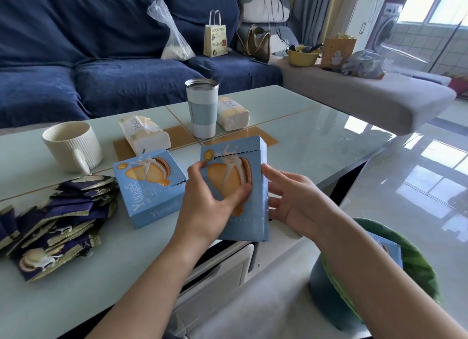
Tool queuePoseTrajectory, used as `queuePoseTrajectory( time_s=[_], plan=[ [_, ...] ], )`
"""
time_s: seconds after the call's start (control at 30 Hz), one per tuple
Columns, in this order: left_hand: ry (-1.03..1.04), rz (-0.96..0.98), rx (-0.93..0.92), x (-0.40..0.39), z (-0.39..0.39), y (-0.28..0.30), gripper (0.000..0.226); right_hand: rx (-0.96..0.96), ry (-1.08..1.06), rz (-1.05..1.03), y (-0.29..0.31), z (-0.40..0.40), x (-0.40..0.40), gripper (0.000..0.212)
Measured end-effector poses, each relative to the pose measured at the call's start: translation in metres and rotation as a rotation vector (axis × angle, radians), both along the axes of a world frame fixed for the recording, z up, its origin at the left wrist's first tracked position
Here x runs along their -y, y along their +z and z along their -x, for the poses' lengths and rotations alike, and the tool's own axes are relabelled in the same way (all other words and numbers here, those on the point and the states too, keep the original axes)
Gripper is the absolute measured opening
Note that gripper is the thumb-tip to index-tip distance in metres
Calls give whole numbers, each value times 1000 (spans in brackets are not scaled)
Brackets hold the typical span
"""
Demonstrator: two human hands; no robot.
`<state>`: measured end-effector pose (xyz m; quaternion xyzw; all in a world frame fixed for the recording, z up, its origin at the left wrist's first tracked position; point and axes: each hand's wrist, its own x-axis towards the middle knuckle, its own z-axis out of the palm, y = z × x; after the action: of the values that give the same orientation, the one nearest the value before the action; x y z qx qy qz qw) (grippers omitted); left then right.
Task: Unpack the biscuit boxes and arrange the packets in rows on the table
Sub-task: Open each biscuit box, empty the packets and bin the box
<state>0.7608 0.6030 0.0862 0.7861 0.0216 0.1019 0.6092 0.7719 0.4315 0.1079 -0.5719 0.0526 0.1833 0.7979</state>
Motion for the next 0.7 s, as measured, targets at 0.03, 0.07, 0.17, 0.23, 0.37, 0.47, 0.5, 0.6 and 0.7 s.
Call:
queuePoseTrajectory(
  time_s=[0.03, 0.07, 0.17, 0.23, 0.37, 0.47, 0.5, 0.6, 0.7],
  plan=[
    [-9, 11, -19, 1, 1, 1, 94, 11, 8, -2, -1, 1, -1, 50],
    [-14, 21, -31, 1, 0, 1, 106, 20, 22, -6, -1, 2, -3, 51],
    [-26, -21, -36, -1, -2, 0, 129, 38, 63, -29, -1, 3, -6, 51],
    [-15, -75, -45, 0, -2, 1, 132, 36, 75, -42, 0, 3, -7, 52],
    [34, -166, -22, 3, 2, 2, 123, 42, 78, -57, 2, 3, -9, 55],
    [45, -119, 13, 5, 5, 5, 108, 47, 86, -60, 2, 3, -10, 60],
    [41, -94, 19, 6, 6, 7, 97, 47, 103, -53, 2, 4, -11, 61],
    [-6, 20, -11, 7, 7, 11, 70, 54, 156, -34, 0, 4, -14, 60],
    [-60, 136, 26, 4, 6, 14, 58, 54, 153, -47, 0, 3, -14, 56]
  ],
)
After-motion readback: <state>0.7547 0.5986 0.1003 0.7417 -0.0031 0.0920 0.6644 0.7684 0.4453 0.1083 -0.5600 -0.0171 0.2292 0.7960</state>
